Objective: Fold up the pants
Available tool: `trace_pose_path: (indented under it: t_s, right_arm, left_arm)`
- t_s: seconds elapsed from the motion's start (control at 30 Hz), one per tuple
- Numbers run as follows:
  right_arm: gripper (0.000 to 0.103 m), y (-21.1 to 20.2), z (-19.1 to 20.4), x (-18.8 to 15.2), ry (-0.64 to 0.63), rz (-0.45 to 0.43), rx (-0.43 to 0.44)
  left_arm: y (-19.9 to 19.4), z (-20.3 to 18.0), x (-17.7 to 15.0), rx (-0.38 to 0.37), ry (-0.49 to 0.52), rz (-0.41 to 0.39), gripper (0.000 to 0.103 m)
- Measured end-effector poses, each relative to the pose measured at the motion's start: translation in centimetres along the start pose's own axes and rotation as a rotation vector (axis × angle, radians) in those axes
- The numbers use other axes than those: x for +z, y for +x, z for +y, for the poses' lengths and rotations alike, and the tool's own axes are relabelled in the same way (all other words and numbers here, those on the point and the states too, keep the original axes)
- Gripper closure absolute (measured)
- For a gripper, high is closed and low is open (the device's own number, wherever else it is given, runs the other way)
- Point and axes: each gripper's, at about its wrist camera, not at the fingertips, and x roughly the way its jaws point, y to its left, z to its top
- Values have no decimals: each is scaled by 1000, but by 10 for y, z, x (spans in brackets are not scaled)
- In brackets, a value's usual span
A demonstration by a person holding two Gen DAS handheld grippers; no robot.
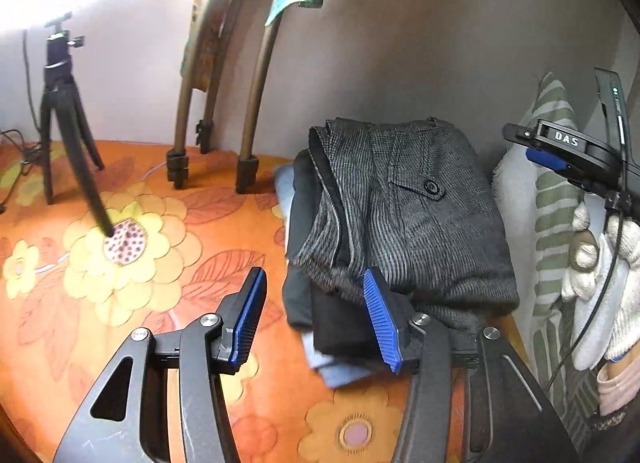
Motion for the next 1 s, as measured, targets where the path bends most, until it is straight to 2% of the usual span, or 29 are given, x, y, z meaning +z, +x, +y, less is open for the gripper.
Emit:
trace_pose_path:
  t_s: [0.27, 0.67, 0.7, 0.73, 0.8, 0.87, 1.0]
  right_arm:
    - [41, -56, 1, -22, 2, -7, 13]
    - [36, -150, 19, -78, -15, -29, 80]
    - [36, -156, 21, -83, -13, -30, 86]
    - [36, -164, 23, -89, -10, -32, 90]
    - [32, -180, 28, -101, -11, -39, 95]
    - [24, -193, 34, -110, -20, -54, 76]
    - [22, -221, 49, -134, -33, -74, 71]
  left_arm:
    - [-38, -1, -7, 22, 14, -16, 54]
    - [-122, -18, -32, 40, 114, -117, 54]
    - [-129, -20, -34, 37, 126, -125, 52]
    - [-137, -23, -38, 35, 142, -134, 43]
    - [-152, -27, -46, 34, 165, -160, 37]
    - [-162, -30, -51, 28, 178, -172, 37]
    - [-181, -32, -63, 8, 196, -188, 36]
